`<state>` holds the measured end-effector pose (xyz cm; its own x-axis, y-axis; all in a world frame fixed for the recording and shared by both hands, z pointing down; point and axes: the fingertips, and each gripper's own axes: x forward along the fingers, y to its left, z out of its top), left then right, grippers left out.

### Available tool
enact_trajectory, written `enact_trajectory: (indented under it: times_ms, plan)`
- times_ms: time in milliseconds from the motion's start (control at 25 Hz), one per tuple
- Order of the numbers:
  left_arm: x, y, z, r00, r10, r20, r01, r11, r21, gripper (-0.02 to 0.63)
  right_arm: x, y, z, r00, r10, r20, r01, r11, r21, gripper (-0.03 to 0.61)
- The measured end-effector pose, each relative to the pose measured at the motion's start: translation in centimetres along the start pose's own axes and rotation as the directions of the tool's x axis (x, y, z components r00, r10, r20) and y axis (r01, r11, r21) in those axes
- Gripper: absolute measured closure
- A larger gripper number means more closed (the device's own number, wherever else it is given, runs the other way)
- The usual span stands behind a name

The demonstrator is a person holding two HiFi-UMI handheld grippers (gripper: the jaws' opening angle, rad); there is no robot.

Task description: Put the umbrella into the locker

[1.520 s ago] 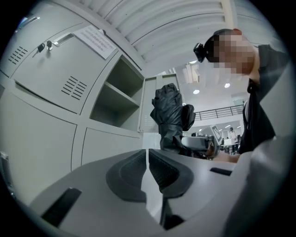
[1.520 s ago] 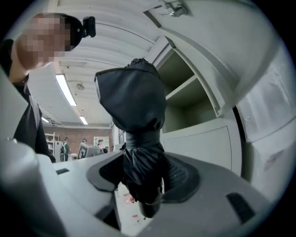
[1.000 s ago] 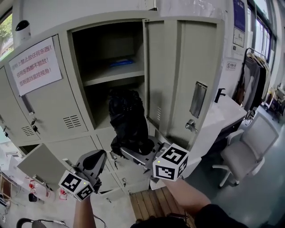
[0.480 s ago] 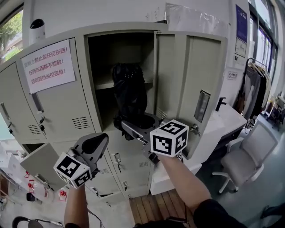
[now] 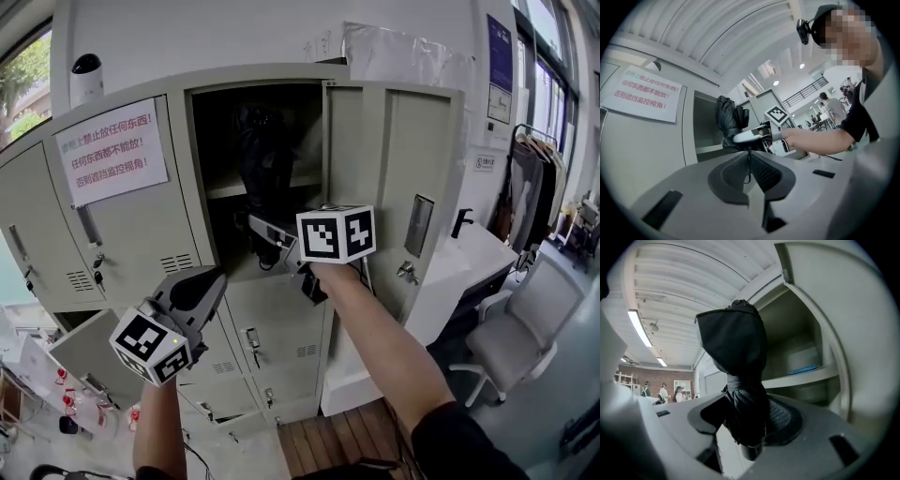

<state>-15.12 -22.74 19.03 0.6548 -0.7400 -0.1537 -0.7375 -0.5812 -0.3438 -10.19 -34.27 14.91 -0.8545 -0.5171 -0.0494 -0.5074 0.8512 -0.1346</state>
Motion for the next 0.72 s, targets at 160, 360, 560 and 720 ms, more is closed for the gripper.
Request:
enact_trajectory:
  times_ms: [160,360,560,720]
  plan:
    - [-0.1,-0.2,1.2,1.000,-0.004,0.005,0.004,1.000,0.010,0.586,1.4,-1.4,-0.3,0.996,-0.047,-0.078,0.047,0.999,-0.006,0.351]
    - [-0.4,-0.5,1.5,1.000,-0.017,0.012,0.017,0.999,0.030,0.586,2.2,-2.6,0.5,0.986,-0.106,-0.128,0.102,0.994,-0.040,0.350]
    - [-0.8,-0.6,1.5,1.000,-0.018,0.011,0.018,1.000,0.022,0.586,2.9,-3.1,2.2,0.978,-0.147,-0.150,0.139,0.988,-0.065,0.350]
    - [-1.1,-0.6,1.5,1.000,-0.022,0.010,0.022,0.999,0.028,0.586,3.4,-4.2,2.6,0.964,-0.191,-0.183,0.176,0.980,-0.093,0.350]
